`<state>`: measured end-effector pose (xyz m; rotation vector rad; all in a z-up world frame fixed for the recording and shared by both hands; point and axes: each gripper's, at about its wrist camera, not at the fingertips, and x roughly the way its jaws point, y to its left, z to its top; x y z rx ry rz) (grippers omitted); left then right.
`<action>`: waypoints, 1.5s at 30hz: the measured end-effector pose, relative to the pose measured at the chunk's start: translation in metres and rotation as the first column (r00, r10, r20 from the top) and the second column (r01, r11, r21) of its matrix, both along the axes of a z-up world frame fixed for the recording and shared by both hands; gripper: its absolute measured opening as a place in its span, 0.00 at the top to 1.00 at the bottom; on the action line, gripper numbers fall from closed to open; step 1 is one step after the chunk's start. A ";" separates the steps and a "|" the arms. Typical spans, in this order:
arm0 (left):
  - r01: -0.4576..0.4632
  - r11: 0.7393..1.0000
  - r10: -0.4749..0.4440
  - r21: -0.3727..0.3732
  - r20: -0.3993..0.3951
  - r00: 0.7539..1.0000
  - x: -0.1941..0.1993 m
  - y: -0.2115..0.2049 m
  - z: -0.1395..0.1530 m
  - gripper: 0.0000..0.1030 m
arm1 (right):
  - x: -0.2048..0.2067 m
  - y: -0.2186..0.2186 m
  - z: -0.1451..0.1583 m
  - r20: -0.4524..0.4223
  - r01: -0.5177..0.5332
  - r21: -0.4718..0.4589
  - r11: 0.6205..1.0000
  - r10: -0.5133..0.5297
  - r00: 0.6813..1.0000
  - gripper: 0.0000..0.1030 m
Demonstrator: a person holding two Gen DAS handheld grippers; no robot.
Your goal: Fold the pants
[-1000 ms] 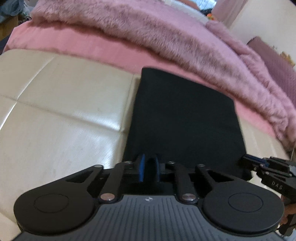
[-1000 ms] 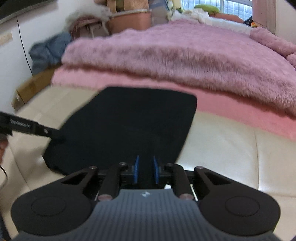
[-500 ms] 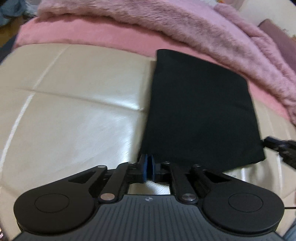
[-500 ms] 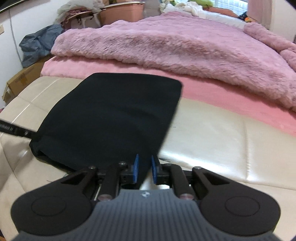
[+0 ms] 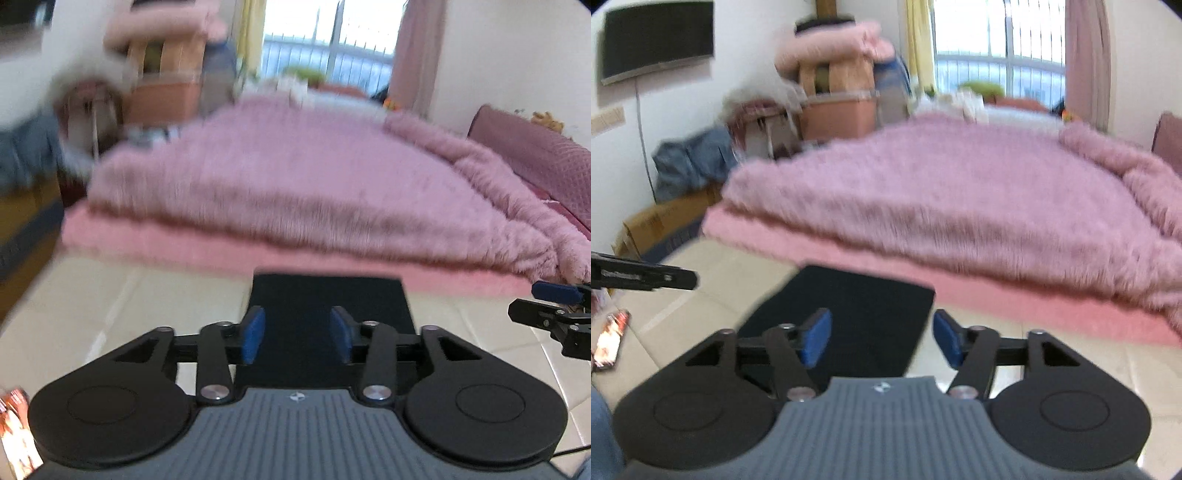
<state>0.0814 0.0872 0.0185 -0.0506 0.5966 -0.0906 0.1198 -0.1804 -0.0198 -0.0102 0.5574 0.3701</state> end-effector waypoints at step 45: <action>-0.005 0.986 0.031 0.165 -0.154 0.988 -0.084 -0.064 -0.046 0.06 | -0.117 0.025 -0.030 -0.149 0.140 -0.025 0.990 -0.143 0.978 0.20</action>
